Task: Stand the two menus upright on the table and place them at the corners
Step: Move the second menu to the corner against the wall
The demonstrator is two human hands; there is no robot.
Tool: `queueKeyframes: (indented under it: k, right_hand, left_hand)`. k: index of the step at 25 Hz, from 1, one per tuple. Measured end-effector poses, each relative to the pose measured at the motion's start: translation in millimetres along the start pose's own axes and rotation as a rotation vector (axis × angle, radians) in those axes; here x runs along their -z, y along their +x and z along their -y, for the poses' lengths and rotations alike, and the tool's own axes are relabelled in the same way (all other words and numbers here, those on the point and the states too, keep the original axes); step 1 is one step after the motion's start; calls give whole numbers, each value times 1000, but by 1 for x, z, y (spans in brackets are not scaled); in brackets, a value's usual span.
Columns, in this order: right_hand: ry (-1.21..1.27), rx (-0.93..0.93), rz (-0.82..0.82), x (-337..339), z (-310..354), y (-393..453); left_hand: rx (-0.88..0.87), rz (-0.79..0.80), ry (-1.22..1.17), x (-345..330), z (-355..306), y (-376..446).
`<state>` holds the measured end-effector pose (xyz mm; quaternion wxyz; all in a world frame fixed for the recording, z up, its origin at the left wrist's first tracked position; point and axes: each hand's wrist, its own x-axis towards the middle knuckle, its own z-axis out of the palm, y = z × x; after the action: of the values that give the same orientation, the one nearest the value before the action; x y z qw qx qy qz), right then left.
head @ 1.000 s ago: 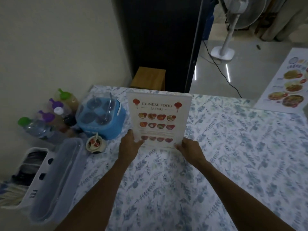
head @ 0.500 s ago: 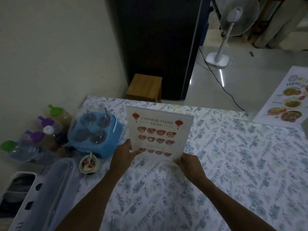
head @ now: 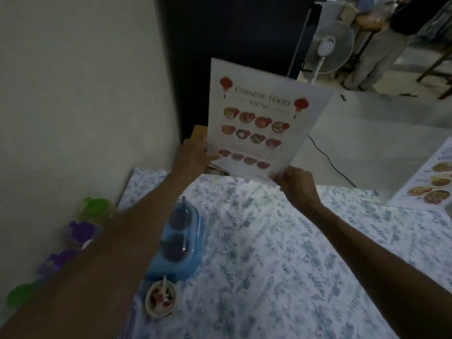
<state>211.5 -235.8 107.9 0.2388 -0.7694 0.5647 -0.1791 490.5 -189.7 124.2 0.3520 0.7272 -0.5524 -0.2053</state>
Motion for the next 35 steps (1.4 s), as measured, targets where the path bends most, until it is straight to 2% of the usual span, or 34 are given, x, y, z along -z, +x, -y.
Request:
queueKeyframes:
  k: [3, 8, 15, 17, 19, 22, 26, 28, 31, 35]
  right_hand:
    - [66, 8, 23, -29, 42, 29]
    - [238, 80, 170, -128, 103, 58]
    - [504, -34, 300, -218, 146, 87]
    - [417, -78, 341, -242, 148, 91]
    - [271, -75, 328, -260, 141, 90]
    - [249, -61, 316, -268, 140, 94]
    - [190, -6, 338, -269, 148, 92]
    - [177, 5, 350, -269, 149, 91]
    - [167, -1, 402, -265, 148, 96]
    - [196, -27, 550, -265, 148, 103]
  left_hand:
    - [45, -53, 61, 41, 38, 14]
    - [214, -112, 90, 89, 140, 7]
    - [552, -54, 155, 102, 214, 15]
    - [632, 19, 169, 98, 224, 22]
    - [635, 59, 255, 95, 227, 27]
    - [573, 123, 470, 94, 226, 34]
    - [547, 231, 590, 90, 228, 30]
    - [553, 243, 606, 89, 228, 22]
    - [591, 182, 546, 89, 227, 13]
    - [564, 156, 542, 88, 223, 4]
